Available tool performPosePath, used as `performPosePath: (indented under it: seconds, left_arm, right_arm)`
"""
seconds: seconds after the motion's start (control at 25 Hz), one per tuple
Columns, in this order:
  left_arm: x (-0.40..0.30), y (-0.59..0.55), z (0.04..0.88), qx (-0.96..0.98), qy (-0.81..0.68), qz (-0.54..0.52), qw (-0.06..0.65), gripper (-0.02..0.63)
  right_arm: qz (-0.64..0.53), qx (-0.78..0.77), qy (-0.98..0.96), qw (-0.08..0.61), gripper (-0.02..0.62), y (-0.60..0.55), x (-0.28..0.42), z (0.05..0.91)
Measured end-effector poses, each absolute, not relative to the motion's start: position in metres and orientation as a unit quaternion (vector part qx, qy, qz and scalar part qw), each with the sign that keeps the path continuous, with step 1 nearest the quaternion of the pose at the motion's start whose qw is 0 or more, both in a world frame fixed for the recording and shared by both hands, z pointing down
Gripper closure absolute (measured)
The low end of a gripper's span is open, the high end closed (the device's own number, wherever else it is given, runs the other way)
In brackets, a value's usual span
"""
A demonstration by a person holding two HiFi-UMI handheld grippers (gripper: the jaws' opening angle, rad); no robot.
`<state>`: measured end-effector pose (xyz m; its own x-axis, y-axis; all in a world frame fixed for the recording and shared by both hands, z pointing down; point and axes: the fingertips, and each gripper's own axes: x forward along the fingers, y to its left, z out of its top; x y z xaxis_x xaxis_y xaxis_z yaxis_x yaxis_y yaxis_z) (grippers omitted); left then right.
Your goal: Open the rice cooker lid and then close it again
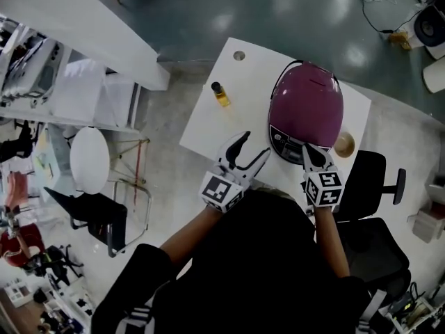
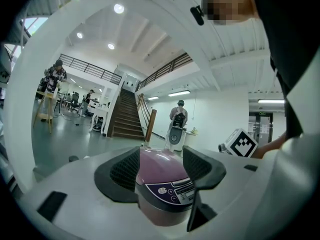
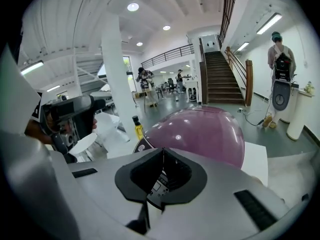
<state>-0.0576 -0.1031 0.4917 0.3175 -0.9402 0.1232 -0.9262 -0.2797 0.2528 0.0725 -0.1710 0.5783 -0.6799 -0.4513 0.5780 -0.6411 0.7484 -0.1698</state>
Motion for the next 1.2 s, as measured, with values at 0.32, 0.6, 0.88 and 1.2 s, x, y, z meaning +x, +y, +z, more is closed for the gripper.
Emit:
performPosePath:
  seconds: [0.32,0.6,0.88,1.2]
  left_arm:
    - [-0.071,-0.11,0.495,0.814,-0.562,-0.037,0.144,0.36]
    - [-0.087,-0.116,0.495,0.822,-0.547,-0.049,0.151,0.36]
    - [-0.093,-0.121,0.499,0.836,-0.524,-0.051,0.156,0.36]
    - [-0.088,-0.122,0.499,0.86,-0.485,-0.053,0.152,0.36]
  right_arm:
    - [0.175,0.32,-0.879,0.308,0.594,-0.171,0.066,0.599]
    - [0.161,0.347,-0.865,0.326,0.595,-0.168,0.067,0.604]
    - [0.121,0.368,-0.85,0.356,0.595,-0.166,0.063,0.605]
    - [0.068,0.411,-0.829,0.372,0.595,-0.163,0.066,0.608]
